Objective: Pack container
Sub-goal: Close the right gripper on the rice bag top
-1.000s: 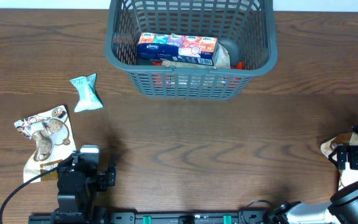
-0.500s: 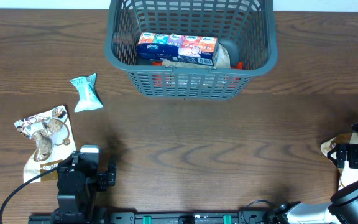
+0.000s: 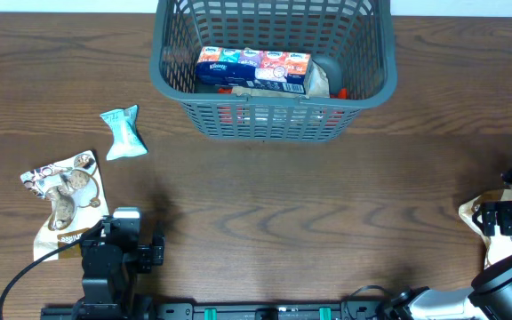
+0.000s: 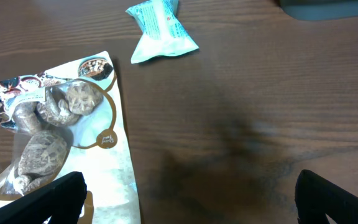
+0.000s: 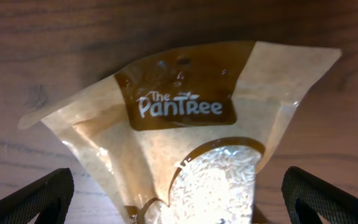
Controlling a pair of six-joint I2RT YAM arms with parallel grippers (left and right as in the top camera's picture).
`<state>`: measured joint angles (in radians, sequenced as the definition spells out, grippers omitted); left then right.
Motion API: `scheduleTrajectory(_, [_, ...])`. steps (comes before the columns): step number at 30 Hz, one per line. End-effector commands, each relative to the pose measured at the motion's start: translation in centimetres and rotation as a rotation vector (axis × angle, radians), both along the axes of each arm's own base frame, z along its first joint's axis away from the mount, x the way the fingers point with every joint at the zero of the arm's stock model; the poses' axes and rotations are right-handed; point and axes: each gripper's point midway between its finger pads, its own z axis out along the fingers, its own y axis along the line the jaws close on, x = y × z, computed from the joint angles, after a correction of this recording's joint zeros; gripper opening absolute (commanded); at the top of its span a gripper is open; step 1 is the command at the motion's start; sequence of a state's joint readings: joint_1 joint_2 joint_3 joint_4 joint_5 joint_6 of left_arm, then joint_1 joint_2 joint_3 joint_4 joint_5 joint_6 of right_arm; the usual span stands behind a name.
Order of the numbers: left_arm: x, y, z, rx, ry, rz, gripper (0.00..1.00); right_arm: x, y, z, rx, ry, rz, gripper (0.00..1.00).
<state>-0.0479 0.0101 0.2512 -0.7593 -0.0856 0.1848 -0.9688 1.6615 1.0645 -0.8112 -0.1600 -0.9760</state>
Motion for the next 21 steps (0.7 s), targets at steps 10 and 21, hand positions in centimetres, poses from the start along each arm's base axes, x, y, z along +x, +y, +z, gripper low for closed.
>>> scheduleTrajectory(10, [-0.01, 0.21, 0.35, 0.017, -0.01, 0.004, 0.99, 0.29, 0.92, -0.22, 0.038, 0.01, -0.034, 0.99])
scheduleTrajectory(21, [-0.01, 0.22, 0.35, 0.017, -0.01, 0.005, 0.99, -0.05, 1.35, -0.28, 0.057, 0.024, -0.04, 0.99])
